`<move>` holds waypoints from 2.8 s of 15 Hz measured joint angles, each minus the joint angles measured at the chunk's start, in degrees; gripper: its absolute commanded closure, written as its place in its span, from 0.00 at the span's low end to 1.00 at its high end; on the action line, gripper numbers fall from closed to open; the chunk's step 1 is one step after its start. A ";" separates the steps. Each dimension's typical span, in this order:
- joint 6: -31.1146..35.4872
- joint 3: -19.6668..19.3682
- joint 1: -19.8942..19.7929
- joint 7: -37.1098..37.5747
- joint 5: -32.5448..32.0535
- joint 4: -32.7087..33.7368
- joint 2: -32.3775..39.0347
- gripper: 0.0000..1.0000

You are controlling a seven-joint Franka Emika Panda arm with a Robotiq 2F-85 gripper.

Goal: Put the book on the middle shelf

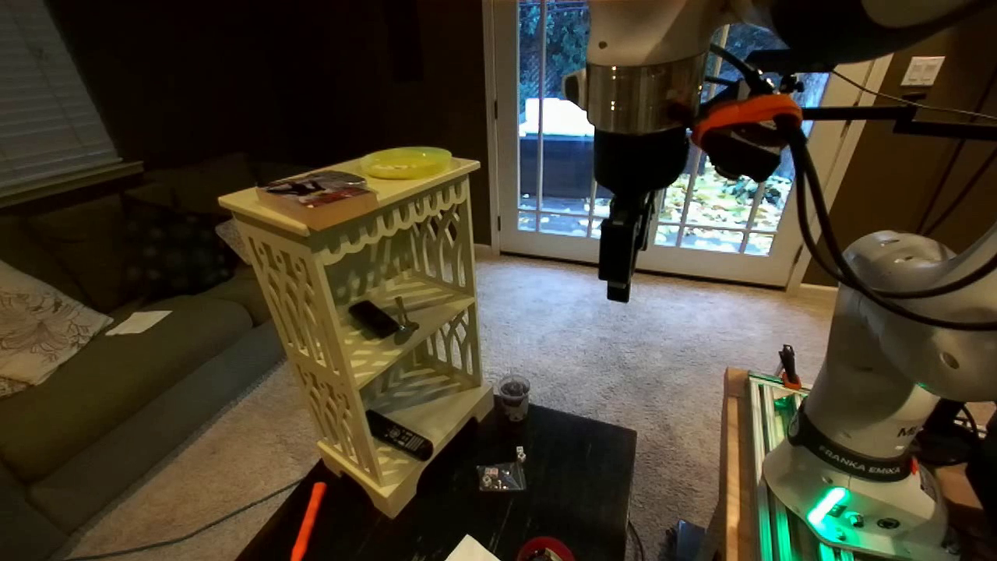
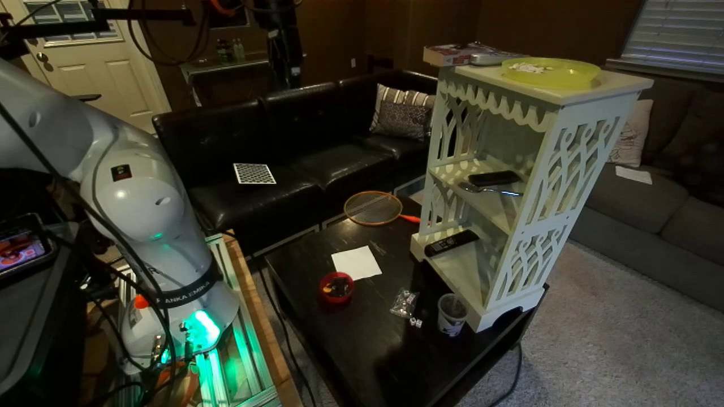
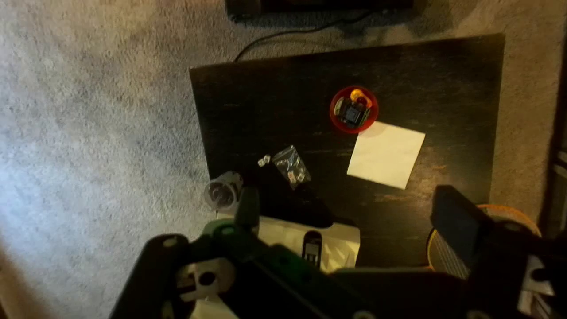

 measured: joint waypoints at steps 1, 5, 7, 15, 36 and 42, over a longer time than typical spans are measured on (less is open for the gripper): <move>2.78 0.05 0.01 -0.25 -2.09 -0.19 0.00 0.00; 13.37 -0.33 -0.12 -3.97 -11.99 -0.36 1.44 0.00; 18.71 -0.52 -0.16 -6.36 -16.60 -0.20 3.12 0.00; 31.52 -0.62 -0.87 -10.48 -29.05 1.46 9.75 0.00; 70.58 20.21 -23.45 18.42 -88.16 3.62 14.68 0.00; 69.36 21.55 -25.51 26.02 -97.70 6.20 14.15 0.00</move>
